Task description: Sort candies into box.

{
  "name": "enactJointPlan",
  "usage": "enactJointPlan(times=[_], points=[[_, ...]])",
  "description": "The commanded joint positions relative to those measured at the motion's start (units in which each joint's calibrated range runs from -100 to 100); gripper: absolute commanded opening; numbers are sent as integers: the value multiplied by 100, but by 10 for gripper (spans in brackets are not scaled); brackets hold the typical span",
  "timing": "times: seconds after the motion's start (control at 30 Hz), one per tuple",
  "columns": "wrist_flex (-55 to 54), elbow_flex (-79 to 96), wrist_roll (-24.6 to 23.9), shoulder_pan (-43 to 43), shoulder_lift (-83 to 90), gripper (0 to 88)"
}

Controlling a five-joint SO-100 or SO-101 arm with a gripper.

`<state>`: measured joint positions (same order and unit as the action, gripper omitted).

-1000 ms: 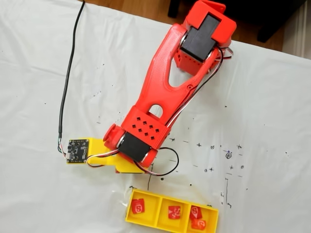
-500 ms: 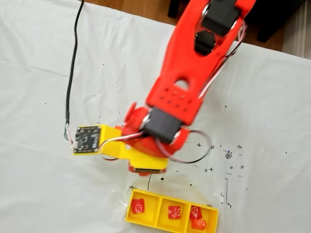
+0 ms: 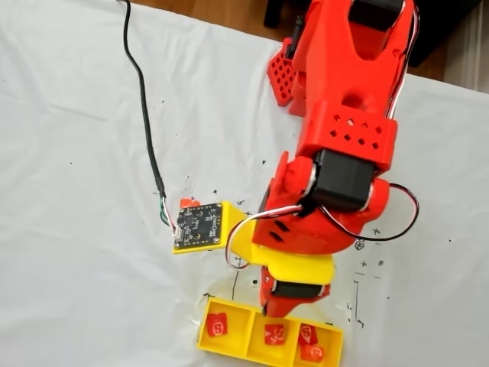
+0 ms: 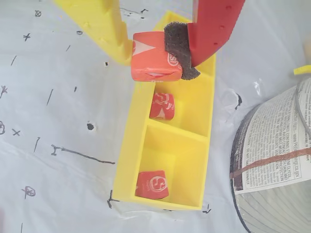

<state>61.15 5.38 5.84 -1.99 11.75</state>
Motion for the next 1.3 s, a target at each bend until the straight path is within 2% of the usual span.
enactJointPlan(times=[0.0, 0.57, 0.97, 1.0, 1.13, 1.27], points=[[-249, -880, -132, -163, 38, 2], [-519, -1744, -176, -390, -1141, 2], [-544, -1863, -171, -417, -1362, 5], [-527, -1872, -176, -408, -1379, 19], [-494, -1881, -225, -408, -1413, 189], [-478, -1917, -298, -399, -1438, 301]])
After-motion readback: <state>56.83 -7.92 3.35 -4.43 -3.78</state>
